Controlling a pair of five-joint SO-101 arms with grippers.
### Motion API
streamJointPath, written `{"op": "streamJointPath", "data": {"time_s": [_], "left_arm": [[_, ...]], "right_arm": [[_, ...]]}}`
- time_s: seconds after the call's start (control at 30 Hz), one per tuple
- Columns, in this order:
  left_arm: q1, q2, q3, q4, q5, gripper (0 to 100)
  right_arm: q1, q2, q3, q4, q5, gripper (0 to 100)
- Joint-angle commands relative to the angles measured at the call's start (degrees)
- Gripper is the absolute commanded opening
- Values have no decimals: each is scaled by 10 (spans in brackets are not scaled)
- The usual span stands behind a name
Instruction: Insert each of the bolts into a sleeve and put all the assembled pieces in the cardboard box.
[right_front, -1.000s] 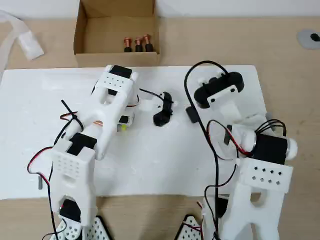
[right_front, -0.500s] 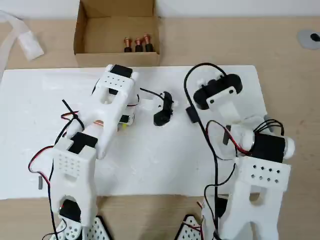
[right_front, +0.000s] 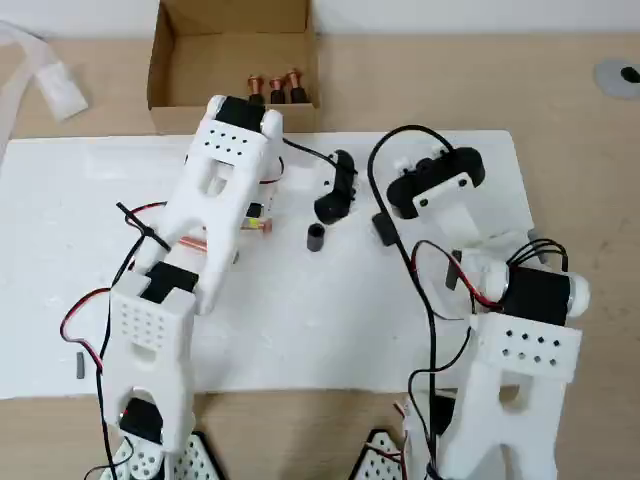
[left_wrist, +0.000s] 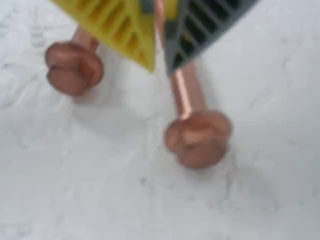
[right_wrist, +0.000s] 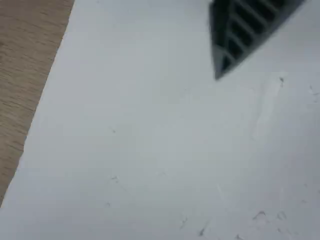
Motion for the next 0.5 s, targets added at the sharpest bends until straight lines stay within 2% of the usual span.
{"op": "streamJointPath", "data": {"time_s": [0.0,0.17,0.47], "left_arm": [[-12,-3,-25,7,-28,29],[-11,11,-26,4,-7,116],[-28,91,-30,-83,15,125]], "right_arm": [[11,-13,0,-11,0,401],[11,-13,0,-11,0,401],[11,-13,0,-11,0,401]]}}
